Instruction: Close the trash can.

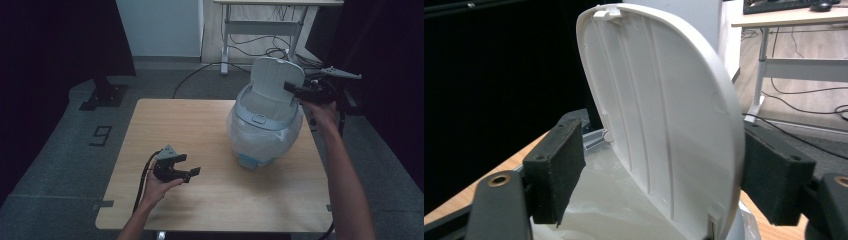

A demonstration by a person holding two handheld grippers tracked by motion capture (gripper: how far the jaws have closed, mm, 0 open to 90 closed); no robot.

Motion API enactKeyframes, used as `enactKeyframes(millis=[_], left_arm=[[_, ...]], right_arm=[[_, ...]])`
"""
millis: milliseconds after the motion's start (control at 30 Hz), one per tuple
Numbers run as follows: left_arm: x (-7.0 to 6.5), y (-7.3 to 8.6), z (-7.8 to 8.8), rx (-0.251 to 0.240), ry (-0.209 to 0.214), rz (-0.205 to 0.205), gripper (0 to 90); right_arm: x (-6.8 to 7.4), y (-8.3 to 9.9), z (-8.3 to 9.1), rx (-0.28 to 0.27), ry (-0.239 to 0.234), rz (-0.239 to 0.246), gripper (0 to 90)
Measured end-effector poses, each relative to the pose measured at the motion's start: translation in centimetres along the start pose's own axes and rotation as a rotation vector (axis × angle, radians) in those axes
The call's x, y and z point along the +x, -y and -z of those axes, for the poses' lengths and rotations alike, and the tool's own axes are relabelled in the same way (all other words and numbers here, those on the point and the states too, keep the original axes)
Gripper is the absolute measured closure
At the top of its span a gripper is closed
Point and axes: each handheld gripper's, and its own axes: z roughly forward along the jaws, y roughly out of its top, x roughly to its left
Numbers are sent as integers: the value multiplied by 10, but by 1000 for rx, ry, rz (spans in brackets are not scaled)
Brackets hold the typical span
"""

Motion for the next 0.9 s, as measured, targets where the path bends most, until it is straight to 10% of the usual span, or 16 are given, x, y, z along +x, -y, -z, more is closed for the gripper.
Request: enactKeyframes(millis=[900], left_arm=[[5, 2, 3, 13, -46, 57, 184]], right_arm=[[39, 38, 8, 123, -148, 51, 119]])
